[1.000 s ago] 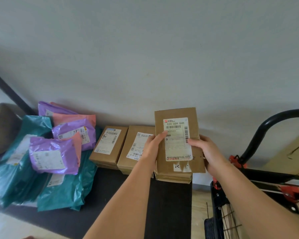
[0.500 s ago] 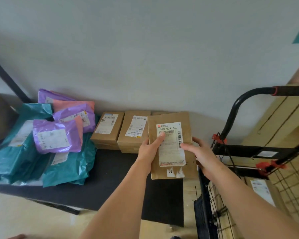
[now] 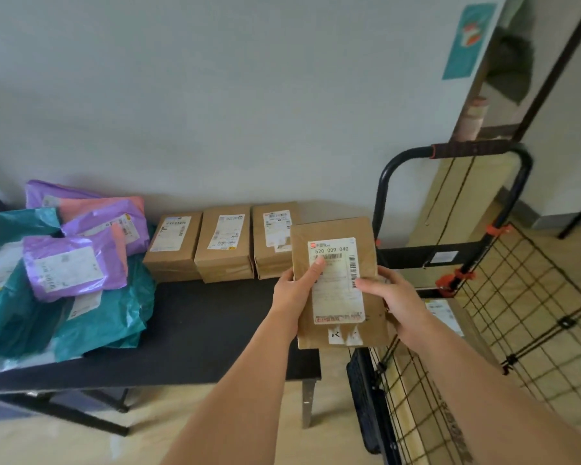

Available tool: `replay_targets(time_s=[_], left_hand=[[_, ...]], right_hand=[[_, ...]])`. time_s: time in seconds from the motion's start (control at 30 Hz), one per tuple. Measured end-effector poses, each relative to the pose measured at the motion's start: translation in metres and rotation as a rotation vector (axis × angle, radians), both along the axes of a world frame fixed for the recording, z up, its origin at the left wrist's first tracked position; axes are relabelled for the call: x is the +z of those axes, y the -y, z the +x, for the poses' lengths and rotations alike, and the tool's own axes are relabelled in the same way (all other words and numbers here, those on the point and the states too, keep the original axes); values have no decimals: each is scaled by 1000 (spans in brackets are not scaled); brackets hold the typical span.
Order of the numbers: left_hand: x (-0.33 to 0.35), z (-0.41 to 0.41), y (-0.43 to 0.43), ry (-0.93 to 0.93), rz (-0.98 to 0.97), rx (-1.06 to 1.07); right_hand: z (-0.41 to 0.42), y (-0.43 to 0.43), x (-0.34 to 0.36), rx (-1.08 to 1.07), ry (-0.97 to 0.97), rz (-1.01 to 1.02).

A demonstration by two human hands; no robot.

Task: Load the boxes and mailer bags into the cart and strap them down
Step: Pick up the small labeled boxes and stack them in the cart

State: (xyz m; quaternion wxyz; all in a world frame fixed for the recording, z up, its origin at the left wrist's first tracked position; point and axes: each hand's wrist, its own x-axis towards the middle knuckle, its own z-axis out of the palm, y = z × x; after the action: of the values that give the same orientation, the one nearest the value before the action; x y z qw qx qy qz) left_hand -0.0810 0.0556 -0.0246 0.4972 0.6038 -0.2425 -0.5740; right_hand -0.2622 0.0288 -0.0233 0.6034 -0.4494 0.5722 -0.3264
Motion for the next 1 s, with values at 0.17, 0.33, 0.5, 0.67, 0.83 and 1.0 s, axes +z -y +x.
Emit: replay_targets(time_s=[0.17,0.33,0.5,0.67,0.83,1.0], left_hand=[[9,-39,16,14,-37,-78],[3,-96,33,3,-46,-151],[-9,-172,51,-18,-51,-193],[-21,-258,78,-13,-14,-110],[-28,-347,103,11,50,-28],[-45,-405,120,15,152,16]], right_hand=[[-40,-1,10,-90,40,-21],[-99,0,5,-152,39,-3],[-175,9,-5,-186,35,31],[-263,32,-8,-146,51,32],[-348,55,-14,-29,46,104],[-406,74,-34,13,88,205]])
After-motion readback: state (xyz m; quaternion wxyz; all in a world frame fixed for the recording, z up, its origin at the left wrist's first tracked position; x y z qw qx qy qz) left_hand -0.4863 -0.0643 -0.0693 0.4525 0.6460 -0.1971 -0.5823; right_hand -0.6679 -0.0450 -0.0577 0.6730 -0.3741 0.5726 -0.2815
